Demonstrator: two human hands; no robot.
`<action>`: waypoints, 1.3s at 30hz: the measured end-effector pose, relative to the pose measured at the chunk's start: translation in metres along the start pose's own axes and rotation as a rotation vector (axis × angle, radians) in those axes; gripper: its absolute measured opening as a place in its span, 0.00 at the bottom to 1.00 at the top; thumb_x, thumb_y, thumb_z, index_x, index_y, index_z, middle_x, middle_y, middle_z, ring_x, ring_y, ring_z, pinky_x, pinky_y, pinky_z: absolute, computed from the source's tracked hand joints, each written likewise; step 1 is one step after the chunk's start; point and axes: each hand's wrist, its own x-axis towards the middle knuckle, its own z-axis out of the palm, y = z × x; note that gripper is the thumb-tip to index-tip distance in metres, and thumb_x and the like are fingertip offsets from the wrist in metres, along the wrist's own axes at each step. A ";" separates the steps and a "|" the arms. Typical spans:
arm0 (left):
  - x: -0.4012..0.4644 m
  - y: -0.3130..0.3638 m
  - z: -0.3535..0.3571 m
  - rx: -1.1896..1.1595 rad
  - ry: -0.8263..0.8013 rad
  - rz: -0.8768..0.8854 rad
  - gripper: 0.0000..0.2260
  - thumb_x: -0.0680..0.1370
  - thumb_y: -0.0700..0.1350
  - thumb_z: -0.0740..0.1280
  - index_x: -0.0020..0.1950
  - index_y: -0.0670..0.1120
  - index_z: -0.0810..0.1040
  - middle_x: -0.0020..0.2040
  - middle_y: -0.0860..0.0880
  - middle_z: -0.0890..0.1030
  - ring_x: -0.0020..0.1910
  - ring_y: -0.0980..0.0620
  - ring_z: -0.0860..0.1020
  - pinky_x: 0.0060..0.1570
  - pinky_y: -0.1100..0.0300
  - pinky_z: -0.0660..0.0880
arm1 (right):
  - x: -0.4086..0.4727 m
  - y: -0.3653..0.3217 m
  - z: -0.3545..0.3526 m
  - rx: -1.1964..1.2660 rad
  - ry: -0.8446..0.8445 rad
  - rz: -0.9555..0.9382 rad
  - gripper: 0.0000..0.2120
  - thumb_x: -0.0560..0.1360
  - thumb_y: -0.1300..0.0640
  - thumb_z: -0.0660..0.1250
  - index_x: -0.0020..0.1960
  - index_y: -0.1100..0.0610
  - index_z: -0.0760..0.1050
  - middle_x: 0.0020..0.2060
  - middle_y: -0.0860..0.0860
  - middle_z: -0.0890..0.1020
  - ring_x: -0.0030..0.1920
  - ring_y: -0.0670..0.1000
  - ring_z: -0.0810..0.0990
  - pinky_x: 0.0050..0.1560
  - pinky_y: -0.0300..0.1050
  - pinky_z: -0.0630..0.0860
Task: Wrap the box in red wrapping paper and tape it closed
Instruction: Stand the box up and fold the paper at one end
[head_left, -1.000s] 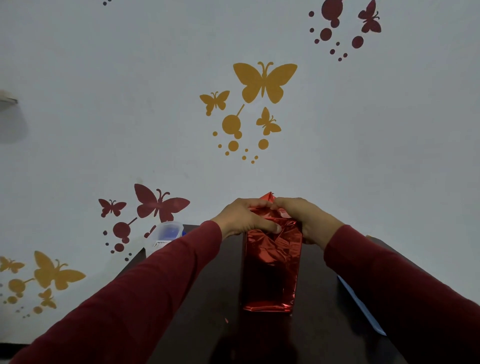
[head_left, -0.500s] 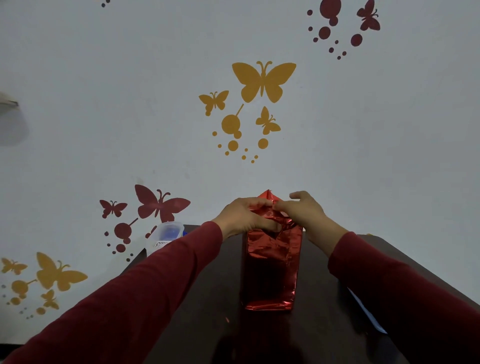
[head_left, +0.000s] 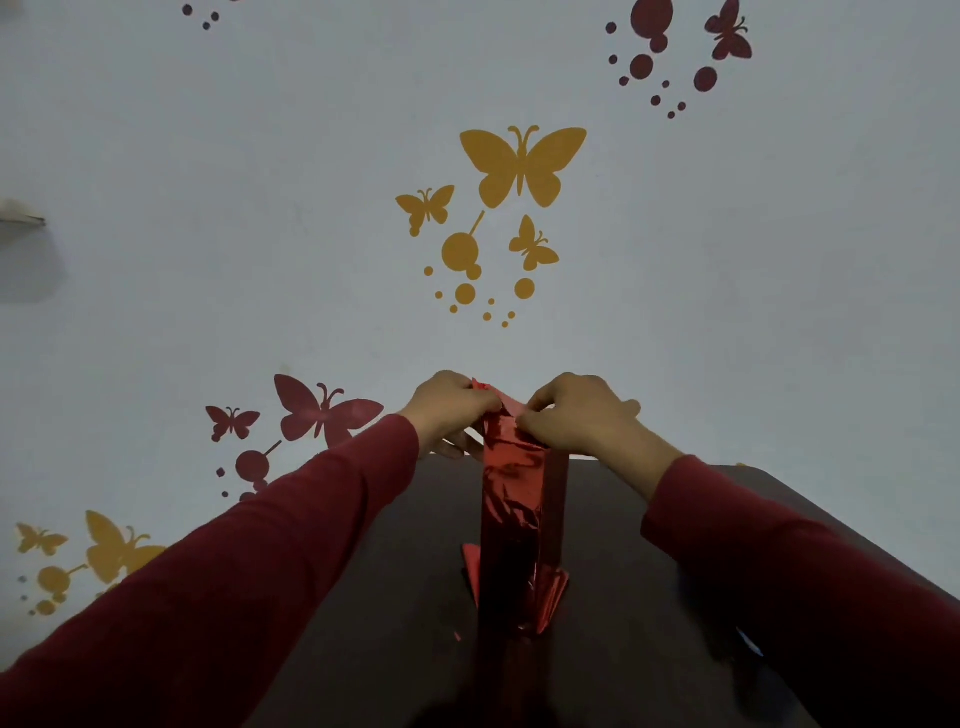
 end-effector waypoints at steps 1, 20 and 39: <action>0.002 0.000 0.000 -0.020 0.019 -0.002 0.06 0.76 0.45 0.68 0.47 0.44 0.82 0.40 0.48 0.86 0.35 0.47 0.87 0.38 0.59 0.76 | -0.005 -0.003 0.004 -0.004 0.015 -0.010 0.17 0.75 0.38 0.63 0.47 0.47 0.86 0.44 0.45 0.82 0.54 0.52 0.75 0.58 0.57 0.64; -0.005 0.011 -0.001 0.103 0.569 0.398 0.07 0.75 0.49 0.69 0.37 0.50 0.80 0.34 0.55 0.81 0.35 0.58 0.78 0.37 0.63 0.70 | -0.031 0.012 0.020 0.171 0.140 -0.088 0.17 0.68 0.36 0.62 0.46 0.43 0.85 0.40 0.41 0.80 0.56 0.50 0.74 0.64 0.64 0.64; -0.002 0.044 -0.016 0.308 -0.094 0.685 0.07 0.76 0.42 0.77 0.54 0.46 0.88 0.44 0.53 0.88 0.44 0.59 0.85 0.48 0.67 0.79 | -0.010 0.065 0.011 0.486 -0.194 -0.239 0.07 0.59 0.48 0.66 0.36 0.41 0.79 0.49 0.35 0.82 0.80 0.53 0.59 0.81 0.56 0.46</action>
